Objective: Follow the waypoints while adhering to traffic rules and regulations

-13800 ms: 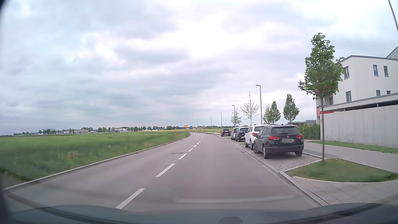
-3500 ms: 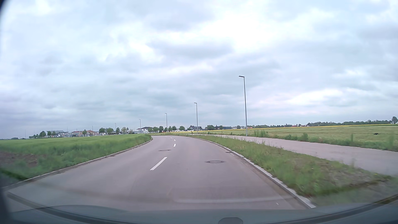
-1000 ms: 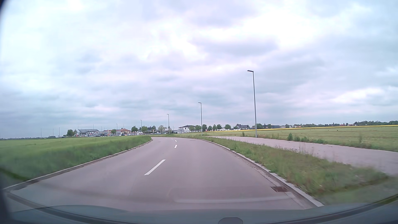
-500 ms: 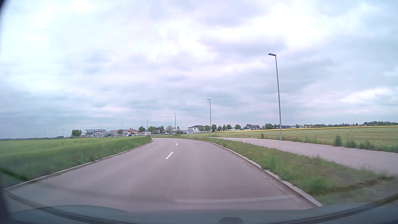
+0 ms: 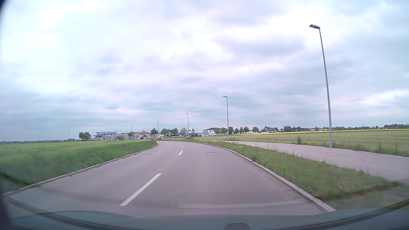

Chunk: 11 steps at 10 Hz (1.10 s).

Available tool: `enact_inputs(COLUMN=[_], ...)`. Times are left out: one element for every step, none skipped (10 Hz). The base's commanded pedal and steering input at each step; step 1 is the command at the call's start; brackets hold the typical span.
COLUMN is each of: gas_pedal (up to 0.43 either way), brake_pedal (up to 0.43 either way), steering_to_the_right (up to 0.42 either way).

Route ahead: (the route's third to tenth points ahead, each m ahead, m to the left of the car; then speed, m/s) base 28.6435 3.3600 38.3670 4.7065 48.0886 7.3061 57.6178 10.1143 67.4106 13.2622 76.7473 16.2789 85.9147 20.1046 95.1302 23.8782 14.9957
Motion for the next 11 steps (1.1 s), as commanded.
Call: enact_inputs(gas_pedal=[0.177, 0.169, 0.169, 0.169, 0.169, 0.169, 0.169, 0.169, 0.169, 0.169, 0.169], brake_pedal=[0.0, 0.0, 0.0, 0.0, 0.0, 0.0, 0.0, 0.0, 0.0, 0.0, 0.0], steering_to_the_right=[-0.03, -0.029, -0.028, -0.027, -0.027, -0.027, -0.027, -0.027, -0.027, -0.026, -0.026])
